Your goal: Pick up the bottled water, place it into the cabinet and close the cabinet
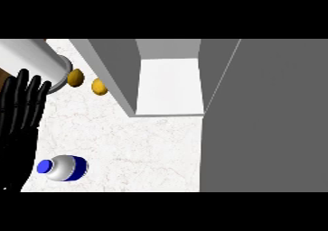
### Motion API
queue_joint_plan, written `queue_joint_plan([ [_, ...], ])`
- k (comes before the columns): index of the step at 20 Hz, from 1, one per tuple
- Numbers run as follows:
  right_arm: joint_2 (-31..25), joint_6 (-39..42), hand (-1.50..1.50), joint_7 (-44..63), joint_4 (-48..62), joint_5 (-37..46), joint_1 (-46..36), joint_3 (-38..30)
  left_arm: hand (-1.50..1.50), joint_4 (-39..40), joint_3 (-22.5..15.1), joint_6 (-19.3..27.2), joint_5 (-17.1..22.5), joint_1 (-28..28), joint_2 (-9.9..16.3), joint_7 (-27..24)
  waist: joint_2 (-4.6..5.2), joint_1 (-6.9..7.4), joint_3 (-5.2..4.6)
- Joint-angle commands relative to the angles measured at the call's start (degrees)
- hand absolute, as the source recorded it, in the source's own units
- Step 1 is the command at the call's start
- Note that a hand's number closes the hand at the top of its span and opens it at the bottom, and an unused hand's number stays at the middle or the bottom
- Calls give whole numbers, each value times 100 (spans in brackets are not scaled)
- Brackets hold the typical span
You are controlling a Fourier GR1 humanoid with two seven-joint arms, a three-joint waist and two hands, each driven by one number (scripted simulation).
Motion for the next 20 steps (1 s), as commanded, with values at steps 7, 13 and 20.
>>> queue_joint_plan([
  [7,88,545,-150,421,-596,-466,1138,592,-150,-971,325,1354,456,1695,-542,334,-192,266,-141],
  [13,-142,1044,-150,520,-1800,-1068,2399,667,-150,-2209,-438,1819,541,3018,-555,533,-167,63,-124],
  [20,-80,1067,-150,693,-2531,-1093,2960,739,-150,-2767,-1071,1719,604,4348,-558,-235,-157,90,-127],
])
